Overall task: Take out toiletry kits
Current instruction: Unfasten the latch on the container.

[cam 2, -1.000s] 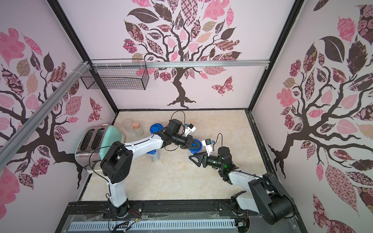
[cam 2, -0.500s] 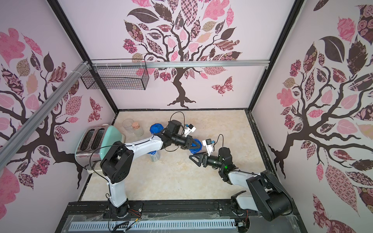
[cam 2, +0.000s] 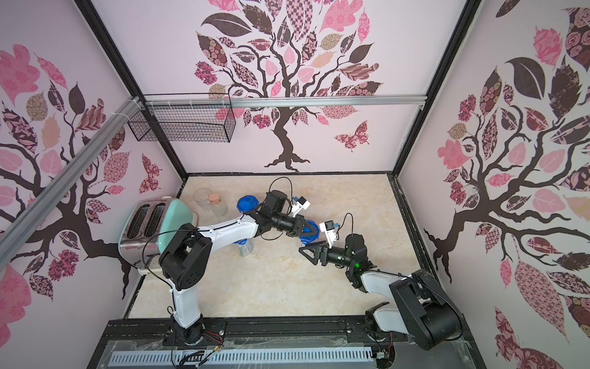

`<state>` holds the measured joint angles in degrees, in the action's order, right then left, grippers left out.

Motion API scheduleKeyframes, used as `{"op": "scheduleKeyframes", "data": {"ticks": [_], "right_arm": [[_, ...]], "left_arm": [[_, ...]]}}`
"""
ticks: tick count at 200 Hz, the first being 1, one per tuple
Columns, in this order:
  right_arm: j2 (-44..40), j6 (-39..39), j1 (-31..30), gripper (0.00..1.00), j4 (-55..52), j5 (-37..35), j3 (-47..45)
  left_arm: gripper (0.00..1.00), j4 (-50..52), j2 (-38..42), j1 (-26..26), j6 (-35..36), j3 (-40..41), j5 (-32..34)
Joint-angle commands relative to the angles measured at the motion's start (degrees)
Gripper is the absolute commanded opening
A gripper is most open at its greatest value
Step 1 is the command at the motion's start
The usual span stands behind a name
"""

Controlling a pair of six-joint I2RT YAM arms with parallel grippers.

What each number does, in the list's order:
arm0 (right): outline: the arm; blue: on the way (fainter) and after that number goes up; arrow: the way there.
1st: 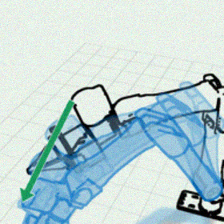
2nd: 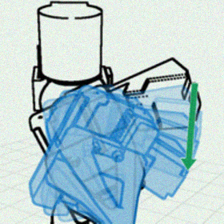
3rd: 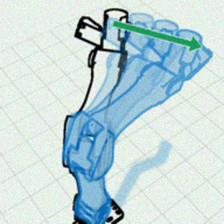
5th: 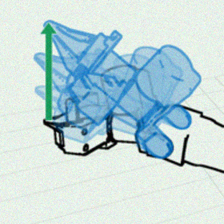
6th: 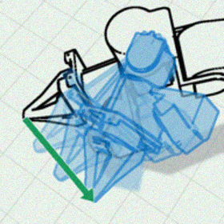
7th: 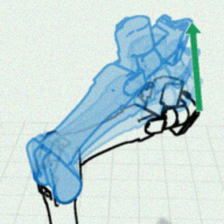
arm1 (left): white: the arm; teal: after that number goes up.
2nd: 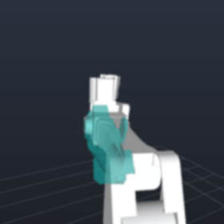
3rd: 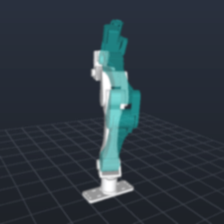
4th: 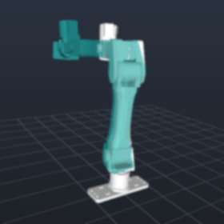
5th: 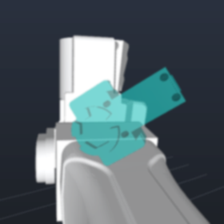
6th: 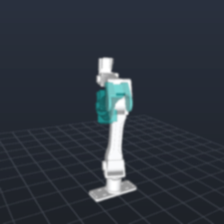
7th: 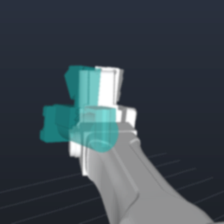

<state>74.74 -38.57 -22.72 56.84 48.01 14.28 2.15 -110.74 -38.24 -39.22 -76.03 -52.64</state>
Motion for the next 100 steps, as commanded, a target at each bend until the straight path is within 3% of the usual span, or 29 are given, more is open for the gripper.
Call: {"op": "scheduleKeyframes", "data": {"ticks": [1,100], "right_arm": [[-0.91,1.96,-1.61,0.78,10.66,5.88,1.17],[-0.48,1.4,-2.93,0.78,13.74,7.12,-0.02]], "left_arm": [[0.0,5.31,-3.84,0.07,1.34,2.73,5.45],[0.0,5.17,-5.04,0.01,1.35,2.65,6.06]]}}
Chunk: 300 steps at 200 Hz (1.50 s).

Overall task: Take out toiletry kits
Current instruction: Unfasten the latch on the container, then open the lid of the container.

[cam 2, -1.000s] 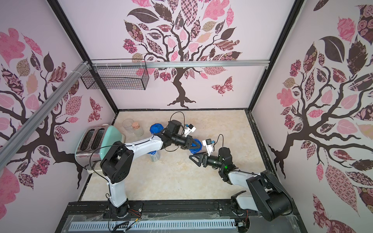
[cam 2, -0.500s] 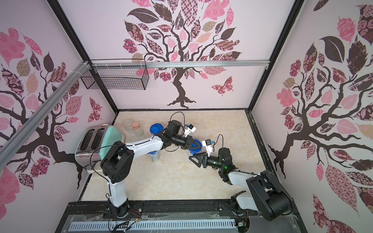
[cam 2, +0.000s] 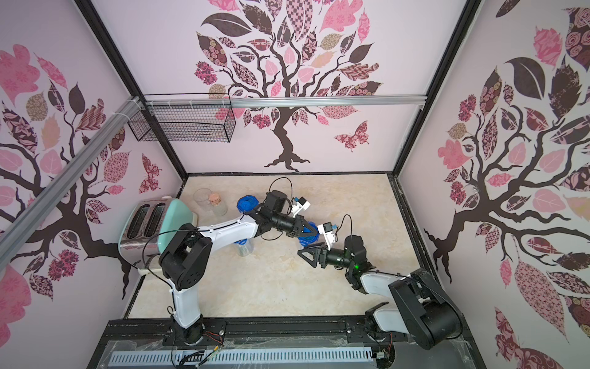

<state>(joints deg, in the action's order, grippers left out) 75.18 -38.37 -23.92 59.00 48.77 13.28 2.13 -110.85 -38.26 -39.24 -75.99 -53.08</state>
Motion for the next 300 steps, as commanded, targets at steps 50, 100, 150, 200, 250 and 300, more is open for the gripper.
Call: {"op": "scheduleKeyframes", "data": {"ticks": [50,100,150,200,250,300], "right_arm": [[-0.24,0.43,-2.17,0.78,12.74,6.71,1.04],[-3.2,2.14,-2.19,0.78,7.82,6.07,0.23],[-9.58,4.95,-2.32,0.78,-1.82,4.06,1.17],[-13.13,7.17,-2.36,0.78,-8.67,0.74,2.08],[-18.53,10.95,-1.28,0.78,-23.56,-7.92,5.6],[-20.29,12.73,3.02,0.78,-39.11,-15.7,13.04]], "left_arm": [[0.0,5.32,-5.39,-0.13,1.1,2.38,6.86],[0.0,8.37,-2.67,-0.08,2.34,-0.28,7.44],[0.06,12.83,1.51,-0.09,3.5,-4.91,8.43],[0.22,16.02,5.15,-0.13,3.99,-9.12,9.5],[0.35,15.04,14.1,1.51,4.24,-2.95,18.29],[0.47,3.32,19.3,9.25,-2.38,12.85,14.61]]}}
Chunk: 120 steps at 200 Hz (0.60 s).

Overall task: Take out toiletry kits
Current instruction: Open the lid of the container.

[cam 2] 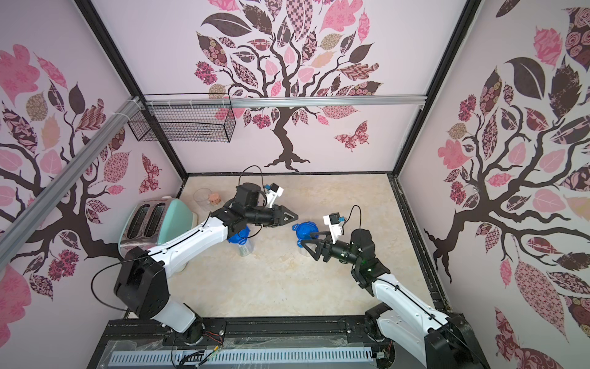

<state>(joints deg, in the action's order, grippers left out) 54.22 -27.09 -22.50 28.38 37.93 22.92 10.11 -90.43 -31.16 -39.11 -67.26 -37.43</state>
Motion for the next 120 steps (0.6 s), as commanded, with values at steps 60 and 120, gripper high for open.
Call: {"op": "scheduleKeyframes", "data": {"ticks": [60,120], "right_arm": [[7.86,-1.3,2.42,0.75,-5.87,0.57,6.33],[9.85,-1.9,2.37,0.73,-4.36,2.24,5.04]], "left_arm": [[0.57,-11.03,-3.99,1.97,-6.78,6.62,-4.62],[0.57,-17.51,-9.42,-0.82,-10.55,6.88,-8.54]]}}
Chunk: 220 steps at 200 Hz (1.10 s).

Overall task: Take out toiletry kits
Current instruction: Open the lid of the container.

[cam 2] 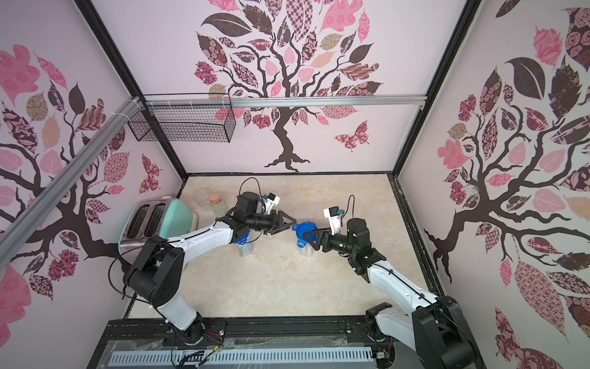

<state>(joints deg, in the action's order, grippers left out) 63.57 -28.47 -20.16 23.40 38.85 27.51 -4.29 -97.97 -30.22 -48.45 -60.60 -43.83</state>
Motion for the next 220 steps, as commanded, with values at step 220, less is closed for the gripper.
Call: {"op": "scheduleKeyframes", "data": {"ticks": [220], "right_arm": [[3.29,-1.02,0.04,0.73,3.78,3.18,-1.15]], "left_arm": [[0.33,6.59,1.11,-2.15,6.14,-2.15,2.16]]}}
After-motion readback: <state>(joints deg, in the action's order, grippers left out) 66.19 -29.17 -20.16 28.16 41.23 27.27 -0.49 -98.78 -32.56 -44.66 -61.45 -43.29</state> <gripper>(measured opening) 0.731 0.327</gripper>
